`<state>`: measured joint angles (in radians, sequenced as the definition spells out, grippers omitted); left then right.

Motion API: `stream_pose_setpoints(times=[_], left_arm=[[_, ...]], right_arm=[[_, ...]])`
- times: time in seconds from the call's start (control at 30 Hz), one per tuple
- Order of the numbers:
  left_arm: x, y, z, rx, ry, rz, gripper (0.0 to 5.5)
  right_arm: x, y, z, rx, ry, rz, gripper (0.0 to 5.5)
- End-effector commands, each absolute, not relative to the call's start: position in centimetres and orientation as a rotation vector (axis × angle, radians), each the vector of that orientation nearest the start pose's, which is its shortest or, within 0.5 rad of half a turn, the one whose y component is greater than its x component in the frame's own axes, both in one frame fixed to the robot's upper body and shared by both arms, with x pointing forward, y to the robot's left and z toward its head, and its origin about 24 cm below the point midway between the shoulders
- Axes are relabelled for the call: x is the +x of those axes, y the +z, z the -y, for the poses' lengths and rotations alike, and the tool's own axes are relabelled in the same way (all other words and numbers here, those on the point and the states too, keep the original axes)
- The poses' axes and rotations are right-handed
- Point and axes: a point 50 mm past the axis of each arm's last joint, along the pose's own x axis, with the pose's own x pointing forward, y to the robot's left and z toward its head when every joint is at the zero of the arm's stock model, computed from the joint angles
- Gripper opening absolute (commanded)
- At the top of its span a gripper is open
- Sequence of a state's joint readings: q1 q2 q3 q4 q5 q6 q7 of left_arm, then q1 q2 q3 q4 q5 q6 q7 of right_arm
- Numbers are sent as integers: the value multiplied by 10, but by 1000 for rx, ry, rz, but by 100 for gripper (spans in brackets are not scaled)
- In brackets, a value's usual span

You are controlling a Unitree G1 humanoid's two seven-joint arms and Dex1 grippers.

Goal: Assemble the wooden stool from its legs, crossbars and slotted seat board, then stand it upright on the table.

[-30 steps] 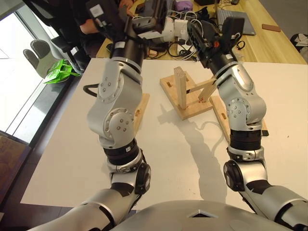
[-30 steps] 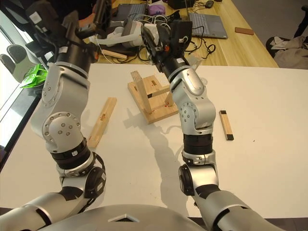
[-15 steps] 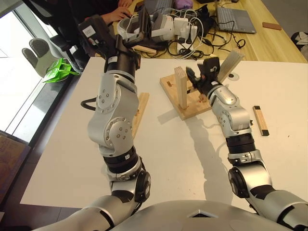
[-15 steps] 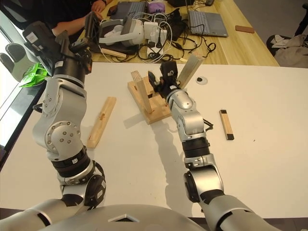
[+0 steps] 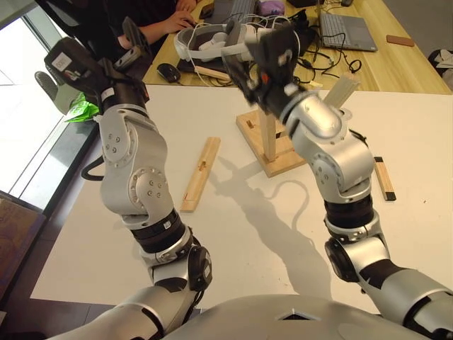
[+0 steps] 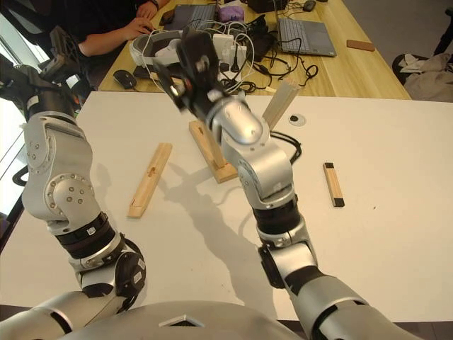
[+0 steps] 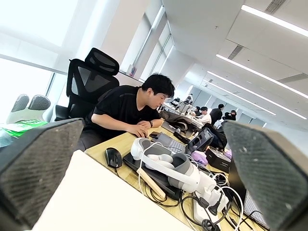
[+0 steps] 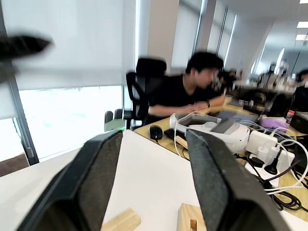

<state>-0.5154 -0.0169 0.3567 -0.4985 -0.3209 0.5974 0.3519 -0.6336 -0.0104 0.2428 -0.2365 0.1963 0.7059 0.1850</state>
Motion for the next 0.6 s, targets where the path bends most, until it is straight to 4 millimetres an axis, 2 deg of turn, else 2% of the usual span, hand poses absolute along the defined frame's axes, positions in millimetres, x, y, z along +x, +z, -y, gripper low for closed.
stream_pose_setpoints(times=[0.03,0.07,0.1,0.2,0.3,0.37,0.43,0.5,0.57,0.6], left_arm=[[279,217,-193,-395,326,340,540],[279,218,-193,-394,325,341,540],[279,218,-194,-392,325,345,540],[282,221,-195,-387,322,356,540],[283,224,-195,-381,315,367,540],[283,224,-194,-379,311,367,540],[282,223,-193,-373,309,367,540],[282,223,-192,-369,306,367,540],[282,223,-190,-365,300,368,540],[282,223,-190,-363,300,369,540]], right_arm=[[294,118,41,-68,635,-250,245],[295,124,38,-38,633,-219,245],[297,138,33,14,645,-154,245],[304,192,25,162,653,96,245],[314,250,37,295,604,349,245],[319,277,52,365,560,455,245],[323,297,66,366,540,530,245],[321,311,68,365,555,572,245],[309,315,57,383,644,576,245],[304,311,50,386,691,556,245]])
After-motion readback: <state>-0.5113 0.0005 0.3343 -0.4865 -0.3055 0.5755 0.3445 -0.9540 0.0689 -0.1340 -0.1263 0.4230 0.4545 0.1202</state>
